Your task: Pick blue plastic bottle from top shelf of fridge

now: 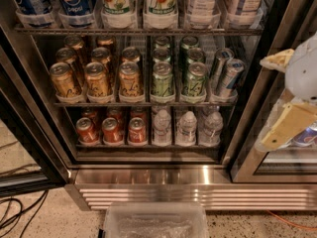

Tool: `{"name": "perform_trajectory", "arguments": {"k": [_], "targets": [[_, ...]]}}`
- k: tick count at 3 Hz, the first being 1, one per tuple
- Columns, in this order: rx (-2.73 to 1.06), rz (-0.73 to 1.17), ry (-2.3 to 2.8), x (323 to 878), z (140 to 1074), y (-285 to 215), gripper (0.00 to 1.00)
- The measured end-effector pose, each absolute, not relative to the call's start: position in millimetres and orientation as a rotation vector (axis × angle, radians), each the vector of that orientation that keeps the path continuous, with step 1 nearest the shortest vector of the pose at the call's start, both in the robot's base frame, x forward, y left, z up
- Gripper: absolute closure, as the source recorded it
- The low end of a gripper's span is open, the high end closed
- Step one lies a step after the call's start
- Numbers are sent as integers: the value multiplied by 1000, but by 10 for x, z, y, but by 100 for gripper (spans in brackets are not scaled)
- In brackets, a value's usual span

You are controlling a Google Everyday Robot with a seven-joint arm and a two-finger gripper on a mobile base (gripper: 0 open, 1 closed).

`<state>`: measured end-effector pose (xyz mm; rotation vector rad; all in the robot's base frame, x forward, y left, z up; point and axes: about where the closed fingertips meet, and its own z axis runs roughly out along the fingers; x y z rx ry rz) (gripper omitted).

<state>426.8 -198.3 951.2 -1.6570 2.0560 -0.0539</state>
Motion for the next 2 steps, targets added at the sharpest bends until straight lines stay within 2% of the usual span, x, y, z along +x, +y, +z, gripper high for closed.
{"name": "perform_trajectory", "arguments": {"k": [2], "targets": [[-1491,117,1780,4529,9107,-1768,0]]}}
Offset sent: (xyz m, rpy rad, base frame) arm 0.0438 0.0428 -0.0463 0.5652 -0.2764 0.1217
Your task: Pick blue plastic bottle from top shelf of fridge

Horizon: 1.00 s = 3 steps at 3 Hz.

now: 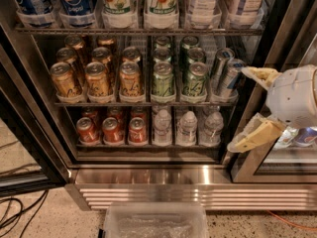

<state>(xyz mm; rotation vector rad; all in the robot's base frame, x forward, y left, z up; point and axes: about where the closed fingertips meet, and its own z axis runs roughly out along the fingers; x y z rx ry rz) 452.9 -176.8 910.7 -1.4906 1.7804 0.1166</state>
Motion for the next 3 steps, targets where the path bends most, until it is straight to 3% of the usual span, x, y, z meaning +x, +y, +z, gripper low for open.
{"name": "perform_trajectory", "arguments": {"k": [3], "targets": [[-1246,164,1450,4607,9305,-1329,0]]}}
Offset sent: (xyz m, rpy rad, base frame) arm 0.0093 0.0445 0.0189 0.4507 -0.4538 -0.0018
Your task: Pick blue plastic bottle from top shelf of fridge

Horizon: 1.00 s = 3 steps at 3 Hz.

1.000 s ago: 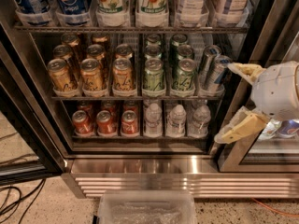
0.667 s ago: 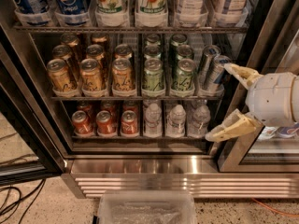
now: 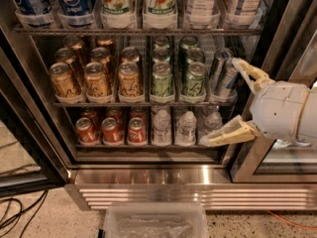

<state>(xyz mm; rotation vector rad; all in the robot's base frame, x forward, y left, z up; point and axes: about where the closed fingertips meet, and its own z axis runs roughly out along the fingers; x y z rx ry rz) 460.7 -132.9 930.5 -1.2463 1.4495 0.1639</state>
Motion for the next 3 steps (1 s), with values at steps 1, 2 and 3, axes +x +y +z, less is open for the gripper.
{"name": "perform_trajectory", "arguments": {"k": [1,2,3], "targets": [[-1247,164,1449,4607,9306,-1324,0],[-1215,136,1403,4605,9302,-1198,0],[-1056,83,1408,4614,9104,-1233,0]]}}
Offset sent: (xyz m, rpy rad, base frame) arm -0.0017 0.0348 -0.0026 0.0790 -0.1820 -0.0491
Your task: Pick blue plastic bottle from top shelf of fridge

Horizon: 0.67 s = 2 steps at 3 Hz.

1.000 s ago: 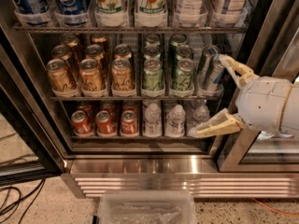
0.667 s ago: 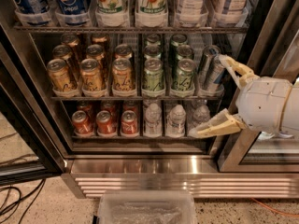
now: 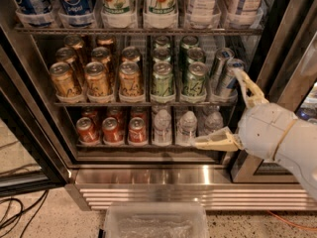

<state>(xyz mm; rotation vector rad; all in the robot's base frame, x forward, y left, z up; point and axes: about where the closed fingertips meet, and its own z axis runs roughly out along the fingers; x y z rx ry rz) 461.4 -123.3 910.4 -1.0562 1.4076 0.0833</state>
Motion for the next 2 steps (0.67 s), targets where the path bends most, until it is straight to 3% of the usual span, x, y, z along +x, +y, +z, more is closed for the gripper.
{"name": "perform_trajectory", "arguments": {"k": [2], "targets": [[-603,-1,1509,4541,8494,-2036,0]]}}
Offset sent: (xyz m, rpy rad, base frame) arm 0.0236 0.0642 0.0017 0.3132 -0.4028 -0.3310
